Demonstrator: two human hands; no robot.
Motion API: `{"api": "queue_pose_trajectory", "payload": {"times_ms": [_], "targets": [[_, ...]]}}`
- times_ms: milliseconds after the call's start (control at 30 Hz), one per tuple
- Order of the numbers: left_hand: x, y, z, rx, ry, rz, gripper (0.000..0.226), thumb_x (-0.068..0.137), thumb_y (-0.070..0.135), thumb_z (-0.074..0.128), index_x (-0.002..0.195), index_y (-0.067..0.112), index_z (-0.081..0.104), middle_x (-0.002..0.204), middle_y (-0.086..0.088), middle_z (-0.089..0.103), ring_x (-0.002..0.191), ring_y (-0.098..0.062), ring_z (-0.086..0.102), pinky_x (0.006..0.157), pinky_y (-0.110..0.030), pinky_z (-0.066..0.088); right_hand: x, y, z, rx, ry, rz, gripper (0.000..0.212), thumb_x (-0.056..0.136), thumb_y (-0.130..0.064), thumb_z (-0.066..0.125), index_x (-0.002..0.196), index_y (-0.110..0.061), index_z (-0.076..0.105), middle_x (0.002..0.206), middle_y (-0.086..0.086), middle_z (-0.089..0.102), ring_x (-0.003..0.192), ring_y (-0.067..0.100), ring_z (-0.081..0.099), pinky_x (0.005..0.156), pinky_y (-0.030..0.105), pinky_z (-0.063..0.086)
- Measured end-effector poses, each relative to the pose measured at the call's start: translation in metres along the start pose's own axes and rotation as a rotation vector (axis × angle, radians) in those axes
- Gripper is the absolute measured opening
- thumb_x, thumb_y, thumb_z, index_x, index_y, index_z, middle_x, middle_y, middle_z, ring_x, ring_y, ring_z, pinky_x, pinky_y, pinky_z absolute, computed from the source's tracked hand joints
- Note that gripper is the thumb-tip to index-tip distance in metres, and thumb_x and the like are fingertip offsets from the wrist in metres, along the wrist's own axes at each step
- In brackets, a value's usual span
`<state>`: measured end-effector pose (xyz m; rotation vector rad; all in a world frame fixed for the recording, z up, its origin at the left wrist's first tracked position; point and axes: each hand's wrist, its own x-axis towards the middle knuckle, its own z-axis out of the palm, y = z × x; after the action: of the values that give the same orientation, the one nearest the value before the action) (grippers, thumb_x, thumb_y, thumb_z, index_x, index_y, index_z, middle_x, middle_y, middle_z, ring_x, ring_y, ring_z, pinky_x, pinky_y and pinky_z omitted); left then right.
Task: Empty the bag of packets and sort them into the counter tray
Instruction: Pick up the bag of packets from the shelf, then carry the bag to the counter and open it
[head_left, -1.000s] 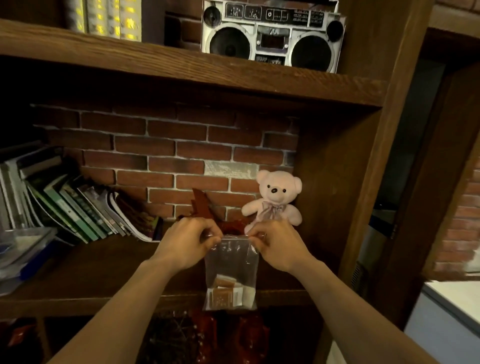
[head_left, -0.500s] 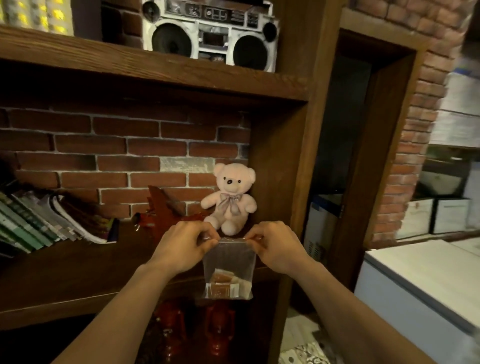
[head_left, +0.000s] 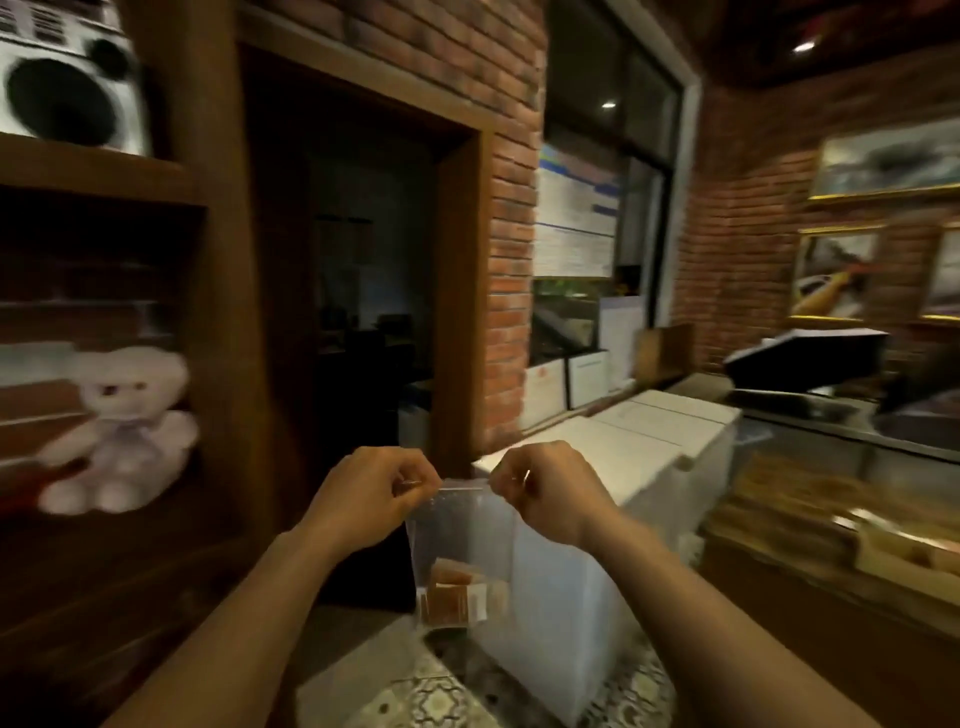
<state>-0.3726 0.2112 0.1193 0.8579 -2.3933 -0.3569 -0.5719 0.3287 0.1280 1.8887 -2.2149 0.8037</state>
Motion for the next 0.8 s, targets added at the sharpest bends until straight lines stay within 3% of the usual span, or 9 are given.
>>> {"api": "queue_pose_trajectory", "payload": {"times_ms": [133, 367, 467, 600, 800], "targets": [[0.029, 0.082, 0.066, -0.05, -0.043, 0.126, 0.01, 0.091, 0.03, 0.069, 0.096, 0.038, 0.073, 0.097, 0.02, 0.068, 0.089, -0.002, 0.063, 0.08, -0.033, 0.059, -0.054, 0.074, -0.056, -0.048, 0.037, 0.149, 0.017, 0.093, -0.019, 0.065, 0.098, -0.03, 0.077, 0.099, -0.01, 0.075, 0.084, 0.01, 0.064, 0.079, 0.033, 0.058], [0.06, 0.215, 0.152, -0.214, -0.193, 0.402, 0.006, 0.086, 0.034, 0.074, 0.09, 0.037, 0.074, 0.084, 0.021, 0.071, 0.077, -0.001, 0.066, 0.075, -0.036, 0.059, -0.162, 0.168, -0.133, -0.156, 0.117, 0.424, 0.015, 0.092, -0.021, 0.067, 0.098, -0.034, 0.073, 0.094, -0.013, 0.068, 0.084, 0.005, 0.061, 0.075, 0.026, 0.053], [0.063, 0.259, 0.179, -0.235, -0.244, 0.486, 0.007, 0.086, 0.036, 0.073, 0.089, 0.042, 0.072, 0.085, 0.022, 0.07, 0.08, 0.0, 0.065, 0.076, -0.032, 0.059, -0.199, 0.186, -0.155, -0.214, 0.158, 0.521, 0.014, 0.093, -0.022, 0.067, 0.097, -0.035, 0.073, 0.093, -0.017, 0.065, 0.085, 0.002, 0.061, 0.076, 0.023, 0.054], [0.064, 0.32, 0.206, -0.292, -0.331, 0.63, 0.009, 0.09, 0.032, 0.07, 0.095, 0.038, 0.073, 0.094, 0.022, 0.068, 0.087, 0.002, 0.062, 0.081, -0.028, 0.057, -0.247, 0.205, -0.184, -0.289, 0.226, 0.662, 0.012, 0.092, -0.025, 0.067, 0.095, -0.034, 0.074, 0.093, -0.014, 0.073, 0.083, 0.004, 0.066, 0.078, 0.032, 0.061], [0.053, 0.377, 0.23, -0.362, -0.388, 0.777, 0.01, 0.091, 0.033, 0.069, 0.097, 0.041, 0.072, 0.098, 0.024, 0.067, 0.089, 0.006, 0.061, 0.084, -0.028, 0.057, -0.297, 0.211, -0.218, -0.347, 0.262, 0.782, 0.01, 0.095, -0.03, 0.066, 0.1, -0.034, 0.074, 0.101, -0.011, 0.072, 0.089, 0.004, 0.065, 0.082, 0.031, 0.06]]}}
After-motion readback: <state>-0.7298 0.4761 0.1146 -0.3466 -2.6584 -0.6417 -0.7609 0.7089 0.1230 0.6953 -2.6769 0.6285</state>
